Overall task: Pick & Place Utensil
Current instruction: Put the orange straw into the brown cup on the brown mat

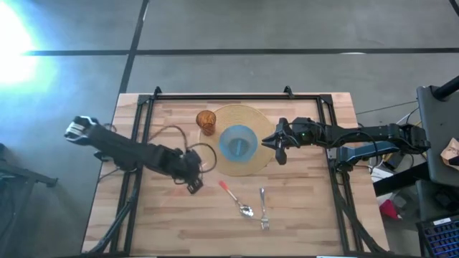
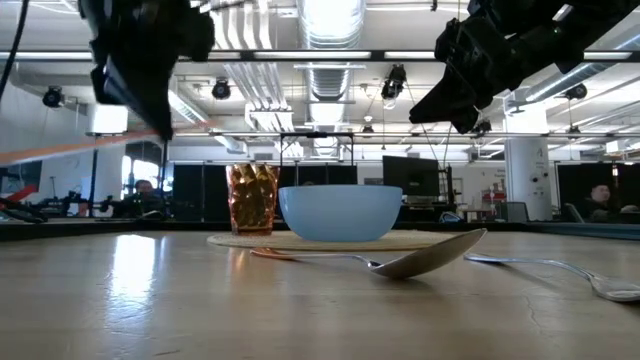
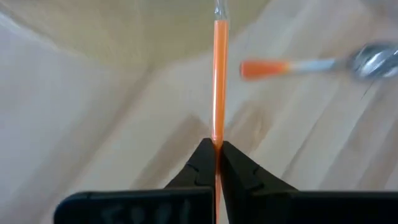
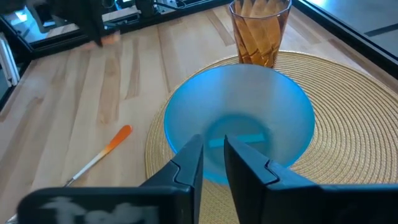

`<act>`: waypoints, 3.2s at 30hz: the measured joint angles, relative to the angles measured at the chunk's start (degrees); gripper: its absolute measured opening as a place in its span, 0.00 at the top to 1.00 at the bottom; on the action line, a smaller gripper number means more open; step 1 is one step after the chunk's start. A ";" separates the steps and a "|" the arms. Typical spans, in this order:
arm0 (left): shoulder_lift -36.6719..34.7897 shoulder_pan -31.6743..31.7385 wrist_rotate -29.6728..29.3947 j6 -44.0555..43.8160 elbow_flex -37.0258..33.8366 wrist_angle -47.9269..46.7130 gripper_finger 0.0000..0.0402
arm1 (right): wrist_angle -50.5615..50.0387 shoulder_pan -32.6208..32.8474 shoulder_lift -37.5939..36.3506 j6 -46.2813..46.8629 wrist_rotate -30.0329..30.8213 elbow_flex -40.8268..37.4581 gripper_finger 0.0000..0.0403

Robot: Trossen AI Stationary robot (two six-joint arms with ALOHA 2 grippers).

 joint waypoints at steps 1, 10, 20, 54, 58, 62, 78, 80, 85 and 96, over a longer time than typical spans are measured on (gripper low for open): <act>-1.64 0.03 -1.76 0.53 0.00 -0.08 0.99 | -0.01 0.01 0.00 0.00 -0.01 0.00 0.85; -14.24 2.10 -17.65 8.13 0.00 1.16 0.99 | 0.01 0.02 0.00 0.00 0.00 0.00 0.84; -18.92 8.77 -25.79 25.06 0.00 15.88 0.99 | 0.04 0.01 0.00 0.00 0.00 0.00 0.82; -14.76 33.75 -18.33 47.65 -7.65 57.54 0.98 | 0.03 0.01 0.00 -0.20 0.02 0.00 0.83; -14.74 34.16 -18.31 47.62 -12.45 63.31 0.99 | 0.03 0.00 0.00 -0.20 0.00 0.00 0.85; -14.72 34.16 -18.22 47.23 -16.74 67.93 0.98 | 0.03 0.00 0.00 -0.20 0.02 0.00 0.85; -14.74 35.61 -18.62 45.05 -25.04 73.31 0.99 | 0.05 0.02 0.00 -0.14 0.04 0.00 0.85; -14.74 35.63 -18.81 44.09 -26.11 74.35 0.99 | 0.06 0.02 0.00 -0.15 0.04 0.00 0.86; -14.74 35.71 -20.81 42.18 -28.31 77.86 0.98 | 0.05 0.00 0.00 -0.15 0.04 0.00 0.85; -14.58 35.91 -24.92 36.38 -30.25 79.45 0.98 | 0.09 0.02 0.00 -0.15 0.04 0.00 0.85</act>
